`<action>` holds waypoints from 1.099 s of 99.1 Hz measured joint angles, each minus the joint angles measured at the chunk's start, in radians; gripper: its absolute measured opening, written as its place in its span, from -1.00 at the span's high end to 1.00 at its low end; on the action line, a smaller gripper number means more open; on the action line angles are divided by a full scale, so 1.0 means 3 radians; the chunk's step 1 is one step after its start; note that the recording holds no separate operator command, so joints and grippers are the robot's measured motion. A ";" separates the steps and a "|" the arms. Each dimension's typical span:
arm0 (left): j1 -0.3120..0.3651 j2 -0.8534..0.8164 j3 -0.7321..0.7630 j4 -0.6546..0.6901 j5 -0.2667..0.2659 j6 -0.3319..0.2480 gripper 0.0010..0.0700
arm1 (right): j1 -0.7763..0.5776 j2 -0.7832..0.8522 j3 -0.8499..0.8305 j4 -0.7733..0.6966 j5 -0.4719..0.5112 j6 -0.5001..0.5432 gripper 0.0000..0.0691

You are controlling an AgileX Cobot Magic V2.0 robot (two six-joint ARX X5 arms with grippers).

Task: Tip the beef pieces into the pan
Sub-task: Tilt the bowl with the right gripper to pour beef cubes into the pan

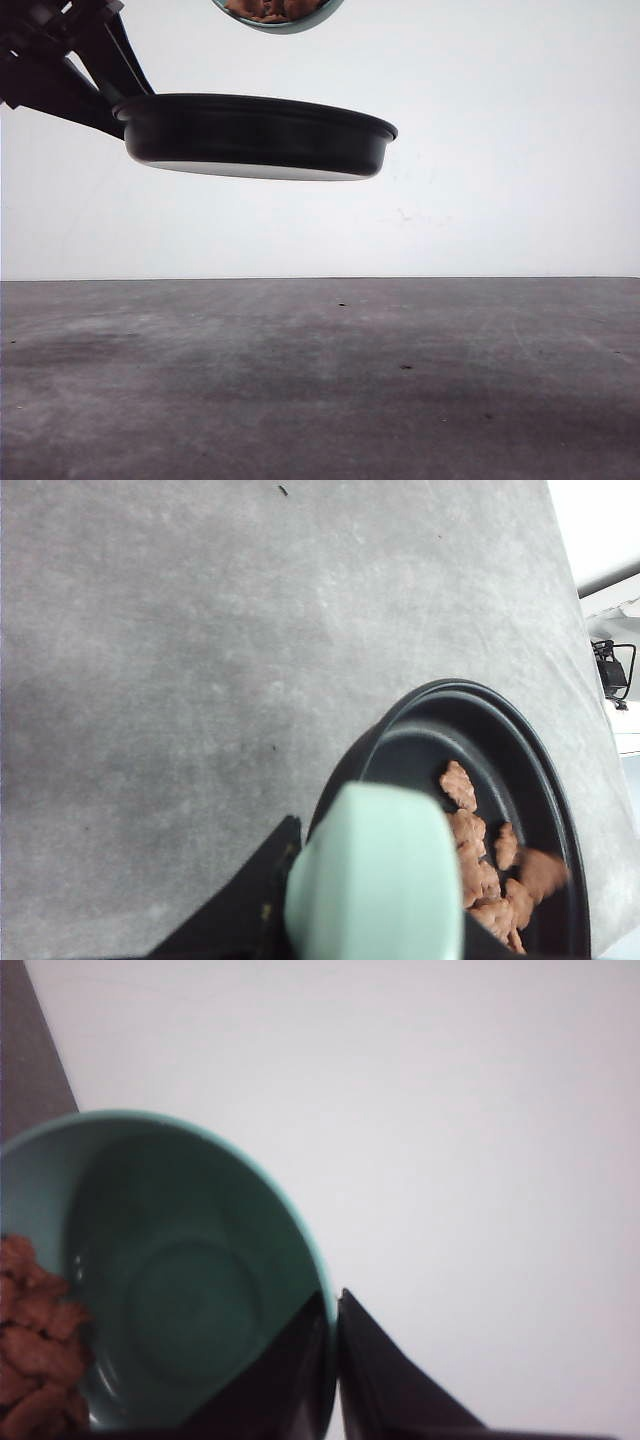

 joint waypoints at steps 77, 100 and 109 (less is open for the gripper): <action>0.0037 0.0003 0.0212 -0.0076 -0.0001 -0.0022 0.89 | -0.0064 -0.0003 -0.0004 0.0716 -0.0076 -0.0215 0.97; 0.0069 0.0006 0.0212 -0.0113 -0.0010 -0.0005 0.89 | -0.0114 -0.0004 -0.0003 0.0613 -0.0080 -0.0134 0.97; 0.0086 0.0008 0.0212 -0.0116 -0.0010 0.0014 0.89 | -0.0106 -0.0006 -0.0003 0.0617 -0.0081 -0.0102 0.97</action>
